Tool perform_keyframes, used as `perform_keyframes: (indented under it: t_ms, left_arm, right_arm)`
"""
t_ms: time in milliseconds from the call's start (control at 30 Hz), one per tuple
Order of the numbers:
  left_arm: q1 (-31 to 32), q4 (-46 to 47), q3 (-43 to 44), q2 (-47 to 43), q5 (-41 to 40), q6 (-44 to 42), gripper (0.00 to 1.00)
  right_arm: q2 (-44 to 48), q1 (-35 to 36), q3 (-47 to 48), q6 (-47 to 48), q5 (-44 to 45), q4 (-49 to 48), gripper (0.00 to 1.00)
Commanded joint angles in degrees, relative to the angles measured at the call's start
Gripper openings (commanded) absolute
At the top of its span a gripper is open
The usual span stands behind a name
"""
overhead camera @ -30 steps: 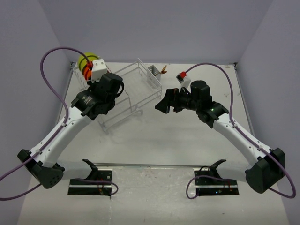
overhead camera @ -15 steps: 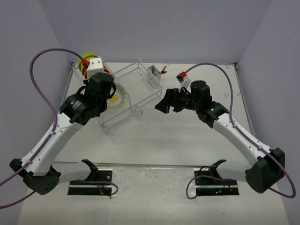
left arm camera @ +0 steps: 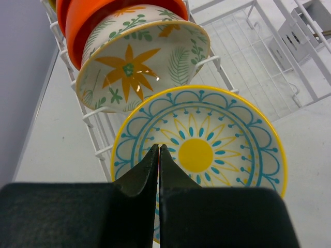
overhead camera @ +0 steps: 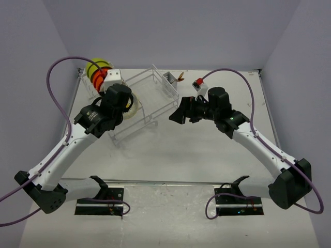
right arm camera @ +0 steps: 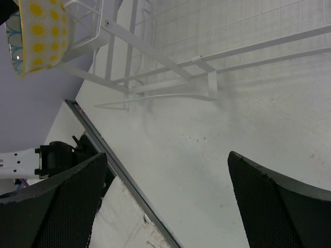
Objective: Unload the bowls from the dish rack
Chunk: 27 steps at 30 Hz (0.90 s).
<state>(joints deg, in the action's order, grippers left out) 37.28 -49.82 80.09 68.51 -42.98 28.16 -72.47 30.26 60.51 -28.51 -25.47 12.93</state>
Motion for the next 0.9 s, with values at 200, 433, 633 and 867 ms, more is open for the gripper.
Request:
perform_keyframes:
  t_ms: [200, 433, 633, 867]
  left_arm:
    - [0.16, 2.45, 6.3, -3.65, -1.23, 0.76, 0.0]
    - [-0.18, -0.98, 5.34, -5.4, -2.64, 1.72, 0.33]
    - [-7.56, 4.99, -0.73, -7.25, 10.97, -2.93, 0.5]
    - [-15.56, 10.0, -6.08, -8.39, 23.01, -5.66, 0.41]
  right_arm:
    - [0.05, 0.32, 3.74, 0.21, -0.98, 0.17, 0.99]
    - [-0.66, 0.24, 4.09, -0.14, -1.42, 0.25, 0.99]
    - [-0.13, 0.32, 3.65, 0.03, -1.51, 0.52, 0.99]
    - [0.75, 0.24, 2.51, 1.18, -0.37, 1.4, 0.99]
